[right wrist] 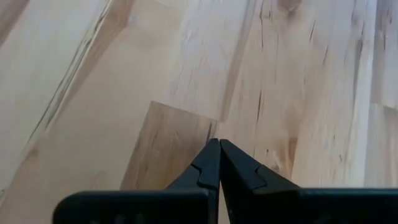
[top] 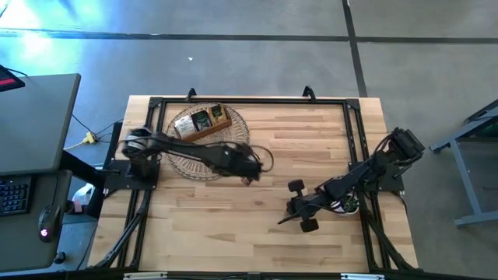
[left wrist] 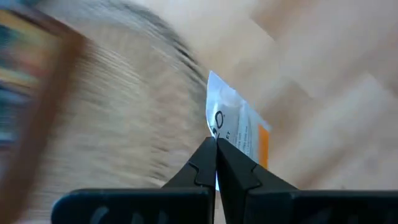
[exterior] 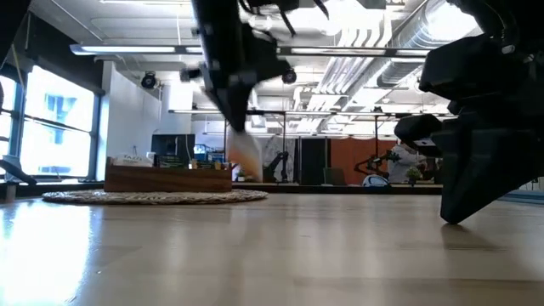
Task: Pick & Place Tea
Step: Put the orange tea bag into the left section of the wooden organizer
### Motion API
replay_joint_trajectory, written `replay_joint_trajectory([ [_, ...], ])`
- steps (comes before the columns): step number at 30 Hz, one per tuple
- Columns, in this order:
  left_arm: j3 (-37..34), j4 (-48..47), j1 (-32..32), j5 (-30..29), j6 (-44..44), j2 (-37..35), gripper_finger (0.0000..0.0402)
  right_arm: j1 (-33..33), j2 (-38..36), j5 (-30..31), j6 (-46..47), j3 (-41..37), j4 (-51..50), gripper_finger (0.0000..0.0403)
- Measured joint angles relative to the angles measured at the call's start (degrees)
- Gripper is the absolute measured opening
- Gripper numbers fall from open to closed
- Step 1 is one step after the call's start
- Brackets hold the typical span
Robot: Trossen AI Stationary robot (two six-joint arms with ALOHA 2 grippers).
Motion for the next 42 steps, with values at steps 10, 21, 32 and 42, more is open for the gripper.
replay_joint_trajectory([
  [10, -1.39, -30.94, 1.28, -20.0, -18.53, -10.76, 0.0, 0.0, -0.09, 0.68, -0.45, 0.09, -1.4, 0.0004],
  [21, -25.29, -23.65, 15.58, -21.85, -18.45, -20.54, 0.0, 0.0, -0.13, 0.9, -1.53, 0.09, -1.34, 0.0005],
  [32, -40.58, 2.31, 25.62, -20.47, -0.47, -25.35, 0.0, -0.01, -0.16, 1.9, -3.49, 0.11, -0.92, 0.0002],
  [42, -40.65, 5.78, 27.03, -19.25, 2.38, -25.66, 0.0, -0.04, -0.16, 2.06, -3.5, 0.11, -0.66, 0.0006],
])
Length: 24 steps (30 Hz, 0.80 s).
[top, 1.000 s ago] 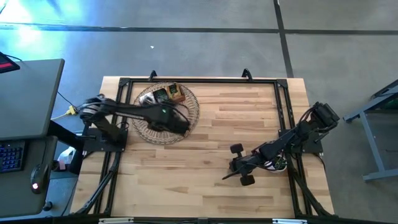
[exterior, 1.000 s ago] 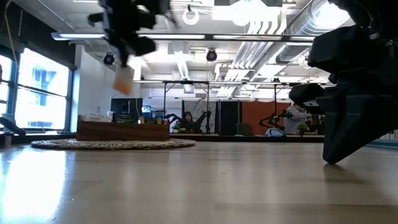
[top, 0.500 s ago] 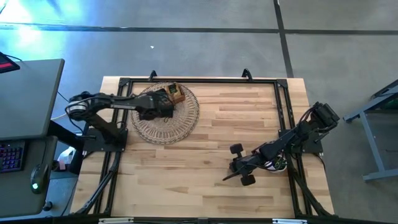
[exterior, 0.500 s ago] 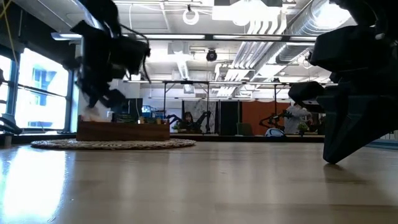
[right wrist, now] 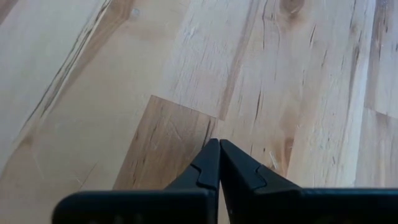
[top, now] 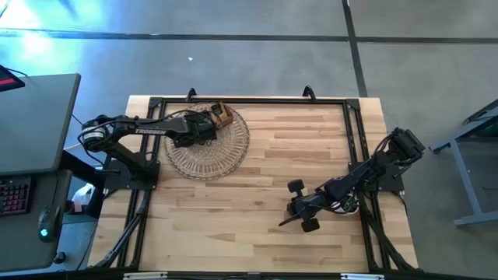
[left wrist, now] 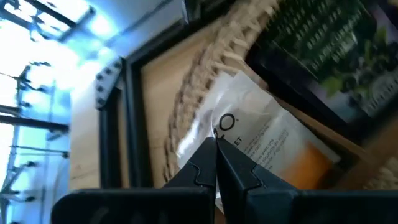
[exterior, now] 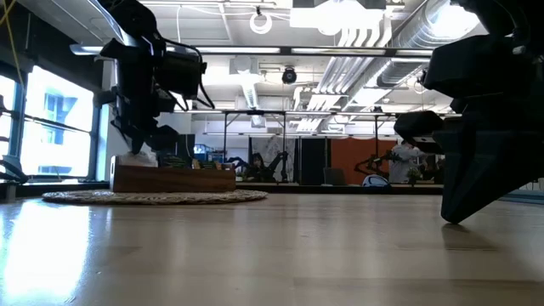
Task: Pick & Place Tea
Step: Put the orange tea bag into the left section of the wooden organizer
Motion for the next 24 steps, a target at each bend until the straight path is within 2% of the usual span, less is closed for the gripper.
replay_joint_trajectory([
  [3, -0.03, 0.22, 0.0, 3.02, 0.38, 0.0, 0.0, 0.0, 0.0, 0.02, -0.01, 0.0, 0.03, 0.0002],
  [7, -0.03, 0.53, 0.0, 3.49, 1.25, 0.0, 0.001, 0.0, 0.0, 0.02, -0.01, 0.0, 0.11, 0.0004],
  [9, -0.03, 0.54, 0.0, 4.01, 1.25, 0.0, 0.0024, 0.0, 0.0, 0.04, 0.0, 0.0, 0.13, 0.0006],
  [17, -0.03, 0.38, -0.43, 12.53, -0.1, 0.0, 0.0104, -0.01, -0.8, 0.59, -0.35, 0.0, 0.03, 0.0003],
  [20, 0.54, -0.59, -1.11, 15.41, -0.34, 0.02, 0.0124, -0.11, -4.2, 1.02, -0.45, -0.04, -1.08, 0.0008],
  [24, 5.09, -7.14, -2.3, 17.54, -2.94, -0.96, 0.013, -0.36, -13.03, 0.96, -2.76, -0.02, -6.1, 0.0008],
])
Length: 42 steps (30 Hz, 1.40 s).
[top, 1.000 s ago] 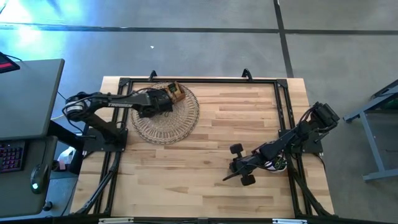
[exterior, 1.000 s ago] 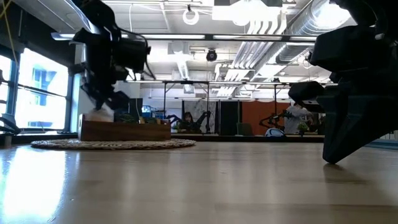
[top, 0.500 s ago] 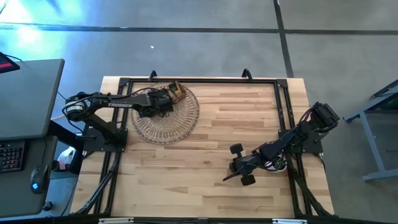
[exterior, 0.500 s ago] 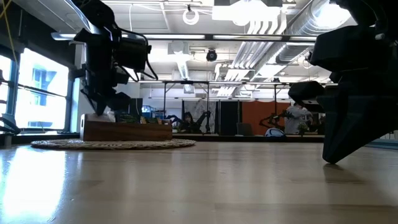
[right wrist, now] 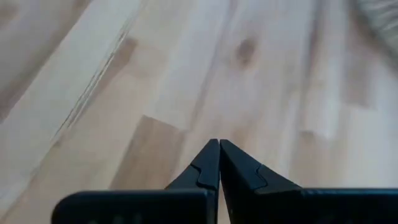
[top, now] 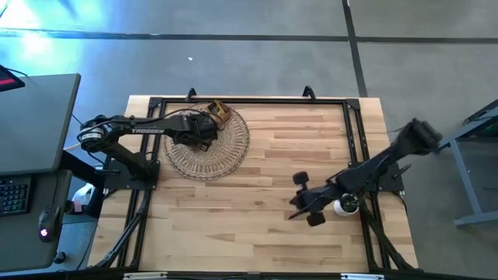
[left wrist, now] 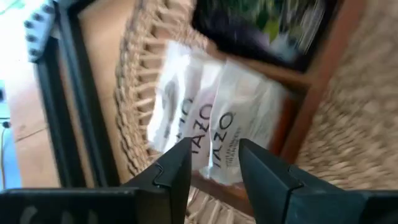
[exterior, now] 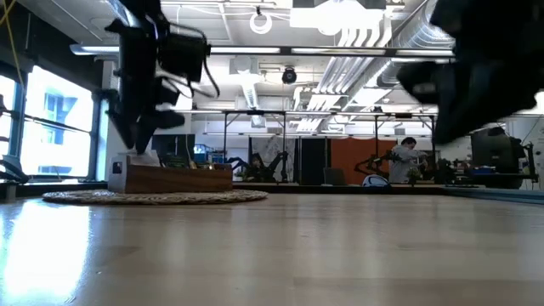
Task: Pick & Place Tea
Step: Put the orange tea bag into the left section of the wooden organizer, then return to Home Position
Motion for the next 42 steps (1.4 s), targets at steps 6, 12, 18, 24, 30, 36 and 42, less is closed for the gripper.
replay_joint_trajectory([
  [6, 10.57, -8.69, -5.53, -5.57, -3.84, -4.41, 0.0131, -0.05, -20.25, 9.19, -6.25, 0.02, -10.79, 0.0002],
  [12, 16.79, -10.62, -16.17, -11.63, -5.32, -11.06, 0.0131, -0.05, -40.64, 11.93, -9.69, 0.04, -20.28, 0.0008],
  [18, 13.19, -10.34, -28.92, -18.93, -12.35, -19.69, 0.0131, -0.03, -57.33, 6.99, -5.34, 0.04, -27.46, 0.0002],
  [24, 1.91, 0.79, -38.99, -22.86, -10.22, -27.49, 0.0131, -0.03, -70.45, 7.19, -4.6, -1.97, -25.22, 0.0008],
  [30, -9.27, 23.87, -42.75, -23.96, -1.64, -32.58, 0.0131, -0.03, -79.77, 6.15, -3.81, -7.87, -18.23, 0.0002],
  [36, -13.62, 42.49, -43.48, -25.1, 17.13, -36.37, 0.0131, -0.03, -78.42, 10.66, -8.87, -16.84, -5.93, 0.0008],
  [42, -15.08, 58.44, -43.49, -17.91, 31.1, -36.96, 0.0131, -0.03, -78.94, 11.96, -9.18, -26.54, 5.75, 0.0005],
])
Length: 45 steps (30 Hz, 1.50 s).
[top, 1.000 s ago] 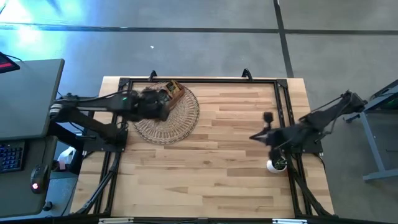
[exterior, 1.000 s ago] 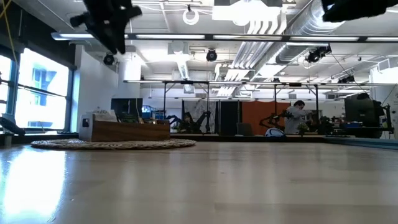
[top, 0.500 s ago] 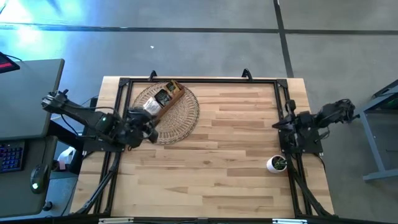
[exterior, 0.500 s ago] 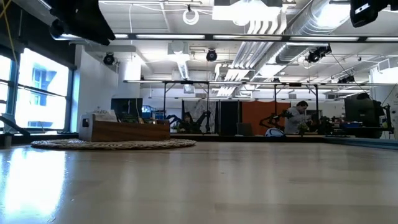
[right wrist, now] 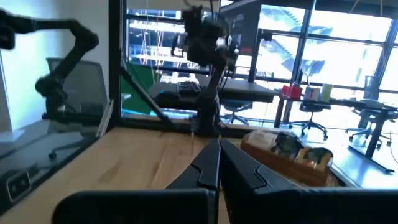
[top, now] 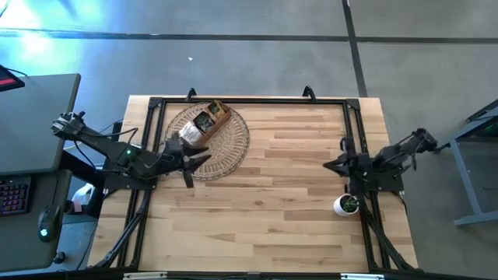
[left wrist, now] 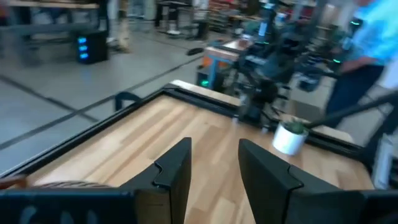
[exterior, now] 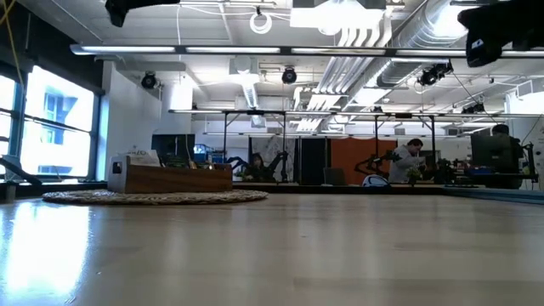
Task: Pick & Place Tea
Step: Return to Home Position
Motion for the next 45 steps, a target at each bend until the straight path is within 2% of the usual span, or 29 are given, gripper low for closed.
replay_joint_trajectory([
  [2, -0.63, 1.36, 0.0, 1.45, 1.61, 0.37, 0.0131, 0.0, -0.12, 0.32, -0.07, -3.17, 3.96, 0.0003],
  [5, -0.74, 1.09, -0.12, -2.09, 1.67, 0.64, 0.0131, 0.0, -0.77, 1.23, -0.24, -6.11, 7.86, 0.0002],
  [8, -0.79, 0.71, -0.13, -3.48, 4.96, -4.07, 0.0131, 0.0, -0.68, 2.14, -0.28, -6.53, 7.65, 0.0006],
  [13, -1.52, -5.93, 0.01, -0.92, 3.96, -13.53, 0.0131, 0.0, -0.79, 2.94, -1.25, -6.38, 7.62, 0.001],
  [16, -5.7, -6.28, -0.04, 4.31, 3.8, -17.63, 0.0131, 0.0, -0.76, 2.98, -1.86, -6.38, 7.62, 0.0008],
  [22, -19.45, 12.06, 0.02, 11.96, 11.64, -19.1, 0.0131, 0.0, -0.79, 3.21, -4.49, -6.38, 7.83, 0.0002],
  [27, -31.79, 34.42, 0.08, 14.93, 16.67, -19.07, 0.0131, 0.0, -0.81, 1.44, -4.06, -6.38, 5.78, 0.0006],
  [31, -37.8, 42.84, 0.04, 17.69, 17.78, -18.98, 0.0131, 0.0, -0.83, -0.57, -3.09, -6.38, 5.78, 0.0013],
  [35, -37.11, 38.64, 0.09, 15.27, 24.84, -21.13, 0.0131, 0.0, -0.79, -0.86, -3.08, -6.38, 5.93, 0.0012],
  [39, -37.09, 38.58, 0.07, 14.36, 32.48, -25.13, 0.0131, 0.0, -0.79, -0.6, -4.71, -6.38, 5.95, 0.0009],
  [43, -37.09, 32.4, 0.07, 14.28, 34.17, -31.52, 0.0131, -0.01, -0.83, 0.06, -3.25, -6.38, 6.02, 0.001],
  [45, -37.07, 27.48, 0.07, 15.33, 32.98, -35.51, 0.0131, -0.04, -0.83, -1.68, -1.4, -6.38, 5.1, 0.0009],
])
